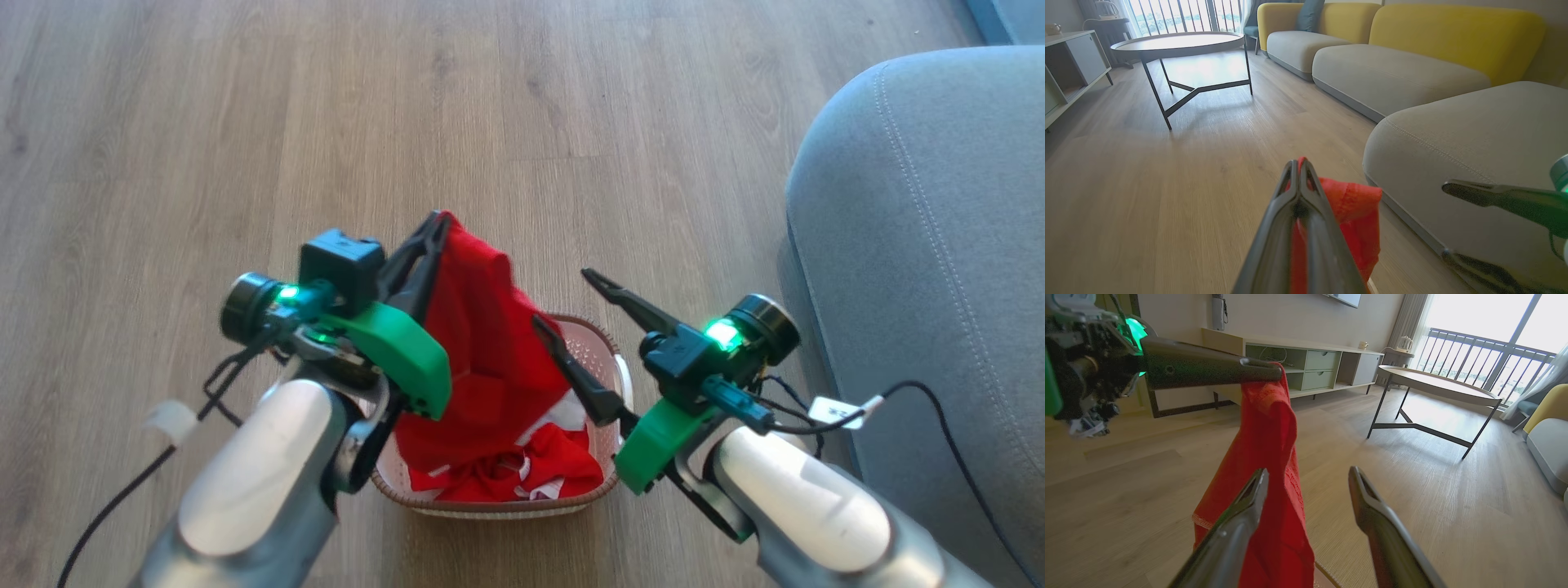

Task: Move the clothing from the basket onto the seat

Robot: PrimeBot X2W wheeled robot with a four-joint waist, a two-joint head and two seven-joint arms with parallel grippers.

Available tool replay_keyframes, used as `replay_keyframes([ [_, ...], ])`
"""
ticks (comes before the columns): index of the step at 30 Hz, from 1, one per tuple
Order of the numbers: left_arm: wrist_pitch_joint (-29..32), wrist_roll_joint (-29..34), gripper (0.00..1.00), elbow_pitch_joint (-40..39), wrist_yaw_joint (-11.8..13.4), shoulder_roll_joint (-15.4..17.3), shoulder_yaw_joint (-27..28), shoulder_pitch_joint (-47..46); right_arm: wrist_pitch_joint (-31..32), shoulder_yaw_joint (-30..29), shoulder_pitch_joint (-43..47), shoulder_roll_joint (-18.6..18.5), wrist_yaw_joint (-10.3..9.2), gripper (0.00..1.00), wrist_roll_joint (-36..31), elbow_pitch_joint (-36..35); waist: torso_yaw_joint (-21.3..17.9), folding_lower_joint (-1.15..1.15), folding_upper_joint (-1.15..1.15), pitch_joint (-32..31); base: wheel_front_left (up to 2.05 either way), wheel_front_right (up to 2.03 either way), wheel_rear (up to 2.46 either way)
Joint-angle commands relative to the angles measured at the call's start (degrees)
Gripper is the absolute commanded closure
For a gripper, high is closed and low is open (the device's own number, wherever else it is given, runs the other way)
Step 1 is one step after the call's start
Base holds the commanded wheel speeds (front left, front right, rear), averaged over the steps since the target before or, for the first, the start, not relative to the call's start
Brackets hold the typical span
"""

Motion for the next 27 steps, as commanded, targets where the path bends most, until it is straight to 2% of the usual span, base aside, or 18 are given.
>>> replay_keyframes([
  [1, 0.2, 0.9, 1.0, -1.9, -0.4, 0.1, 1.4, -4.1, -0.3, 1.4, -2.2, 1.1, 0.4, 0.0, 1.0, -0.7, 0.1, 0.0, 0.0, 0.0, 0.0, 0.0, 0.0],
  [10, 0.7, 1.8, 1.0, -1.7, -1.6, -2.2, -2.4, -4.9, -0.3, 2.9, -4.3, 2.0, 0.4, 0.0, 3.0, 1.6, 0.0, 0.0, 0.0, -0.2, 0.0, 0.0, 0.0],
  [27, 4.6, 1.8, 1.0, -9.7, -2.8, -3.5, -7.3, -4.9, -0.3, 1.3, -3.7, 1.8, 0.4, 0.0, 4.7, 5.1, 0.6, 0.0, 0.0, -0.3, 0.0, 0.0, 0.0],
])
